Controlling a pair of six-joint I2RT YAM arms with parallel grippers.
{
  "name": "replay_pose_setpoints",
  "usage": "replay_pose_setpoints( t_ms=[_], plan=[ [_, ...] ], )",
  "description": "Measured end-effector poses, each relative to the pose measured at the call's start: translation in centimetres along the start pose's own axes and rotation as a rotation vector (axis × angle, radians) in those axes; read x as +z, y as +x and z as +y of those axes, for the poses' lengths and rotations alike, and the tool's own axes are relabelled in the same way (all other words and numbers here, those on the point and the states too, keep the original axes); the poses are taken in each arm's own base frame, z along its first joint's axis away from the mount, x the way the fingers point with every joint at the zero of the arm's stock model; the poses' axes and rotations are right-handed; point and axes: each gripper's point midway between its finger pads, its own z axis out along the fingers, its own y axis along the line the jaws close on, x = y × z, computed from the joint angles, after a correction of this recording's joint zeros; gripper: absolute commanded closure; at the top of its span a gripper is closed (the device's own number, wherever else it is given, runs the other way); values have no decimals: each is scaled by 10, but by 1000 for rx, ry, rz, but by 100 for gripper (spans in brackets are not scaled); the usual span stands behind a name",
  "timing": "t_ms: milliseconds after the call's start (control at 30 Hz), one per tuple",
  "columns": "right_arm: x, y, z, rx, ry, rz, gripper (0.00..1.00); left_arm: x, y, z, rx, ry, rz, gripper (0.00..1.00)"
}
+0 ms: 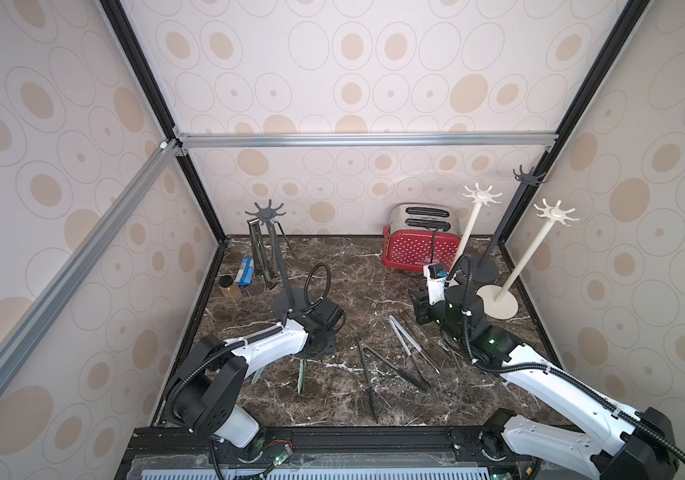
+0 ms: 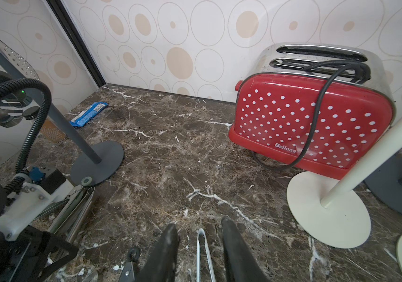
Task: Hang food tongs on kitchen utensil racks
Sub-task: Pick up the food tongs from the center of the board.
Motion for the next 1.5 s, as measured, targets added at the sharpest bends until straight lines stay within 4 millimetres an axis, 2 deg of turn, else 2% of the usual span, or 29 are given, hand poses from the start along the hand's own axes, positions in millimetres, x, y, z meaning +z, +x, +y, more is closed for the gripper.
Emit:
replay_pose_setpoints(
  t_ms=[200,533,800,1033,1133,1200,1367,1500],
  plan=[
    [1,2,-1,7,-1,4,66,16,5,0,5,-25,18,68],
    [2,4,-4,11,6,8,66,19,2,1,0,-53,-5,91],
    [2,5,-5,12,5,11,66,18,2,0,4,-54,-8,100],
    [-3,2,-7,14,4,1,66,9,9,-15,44,-29,9,100],
    [-7,-1,-9,14,8,-7,66,-6,5,-28,72,5,-13,100],
    [-9,-3,-12,15,14,-12,66,-23,-2,-39,87,43,-45,100],
    [-11,-4,-19,17,31,-13,66,-76,-22,-60,124,135,-156,100],
    [-12,-5,-22,20,35,-14,67,-119,-31,-65,165,188,-263,100]
  ],
)
